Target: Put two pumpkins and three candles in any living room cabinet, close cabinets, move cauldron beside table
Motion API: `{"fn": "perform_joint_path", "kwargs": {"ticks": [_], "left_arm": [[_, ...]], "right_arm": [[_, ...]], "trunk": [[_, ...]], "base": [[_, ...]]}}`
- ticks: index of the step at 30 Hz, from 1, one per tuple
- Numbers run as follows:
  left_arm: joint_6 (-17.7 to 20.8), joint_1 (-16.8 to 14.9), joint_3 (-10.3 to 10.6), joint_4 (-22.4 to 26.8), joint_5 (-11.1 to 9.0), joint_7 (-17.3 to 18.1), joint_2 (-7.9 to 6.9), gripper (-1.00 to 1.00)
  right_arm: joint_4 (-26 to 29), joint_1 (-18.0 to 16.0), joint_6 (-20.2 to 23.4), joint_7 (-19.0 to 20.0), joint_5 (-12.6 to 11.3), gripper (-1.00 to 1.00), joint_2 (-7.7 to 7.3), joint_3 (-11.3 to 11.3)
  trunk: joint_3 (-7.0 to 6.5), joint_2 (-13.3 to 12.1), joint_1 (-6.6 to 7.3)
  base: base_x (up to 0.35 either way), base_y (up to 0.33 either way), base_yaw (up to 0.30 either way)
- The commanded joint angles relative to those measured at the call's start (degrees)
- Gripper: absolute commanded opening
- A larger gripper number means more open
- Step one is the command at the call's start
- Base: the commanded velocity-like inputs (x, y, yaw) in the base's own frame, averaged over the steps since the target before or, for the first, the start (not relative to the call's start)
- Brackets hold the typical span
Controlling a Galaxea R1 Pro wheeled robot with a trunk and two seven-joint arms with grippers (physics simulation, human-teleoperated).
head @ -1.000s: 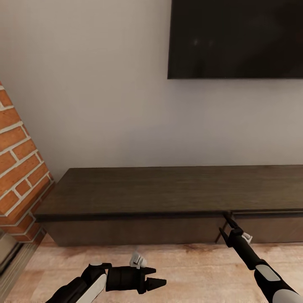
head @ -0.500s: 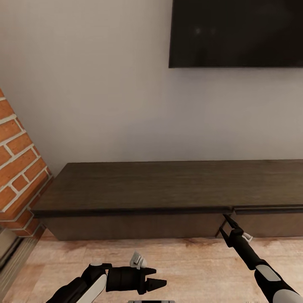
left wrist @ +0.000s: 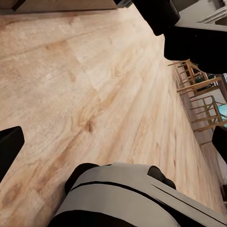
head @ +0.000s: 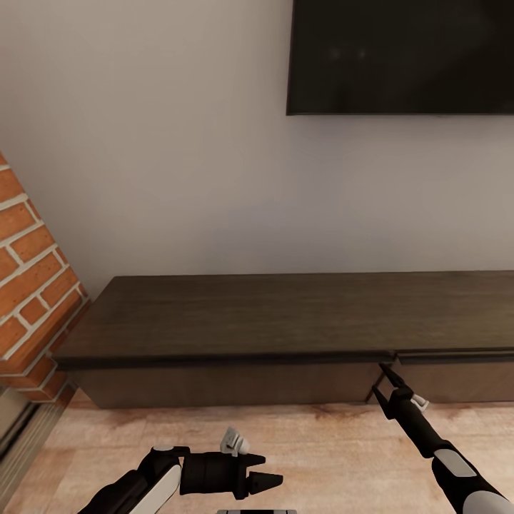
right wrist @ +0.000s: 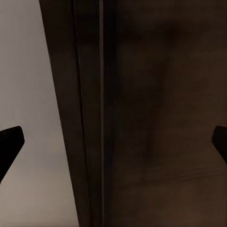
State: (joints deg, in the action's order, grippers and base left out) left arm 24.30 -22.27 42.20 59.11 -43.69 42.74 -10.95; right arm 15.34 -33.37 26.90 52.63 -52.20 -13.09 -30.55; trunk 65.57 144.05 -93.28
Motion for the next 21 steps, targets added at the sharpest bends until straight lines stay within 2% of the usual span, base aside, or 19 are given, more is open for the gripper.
{"fn": "perform_joint_path", "kwargs": {"ticks": [1,21], "left_arm": [[0.48,-0.05,0.13,0.03,-0.6,-0.08,-0.05,1.0],[0.48,-0.05,0.2,0.04,-0.6,-0.11,-0.04,1.0]], "right_arm": [[-0.04,-0.03,0.44,0.06,-0.35,1.0,-0.01,-0.04],[-0.04,0.05,0.44,1.38,-0.36,1.0,-0.09,-0.04]], "trunk": [[0.05,0.02,0.0],[0.05,0.02,0.0]], "base": [[0.064,0.0,0.0],[0.07,0.0,0.0]]}}
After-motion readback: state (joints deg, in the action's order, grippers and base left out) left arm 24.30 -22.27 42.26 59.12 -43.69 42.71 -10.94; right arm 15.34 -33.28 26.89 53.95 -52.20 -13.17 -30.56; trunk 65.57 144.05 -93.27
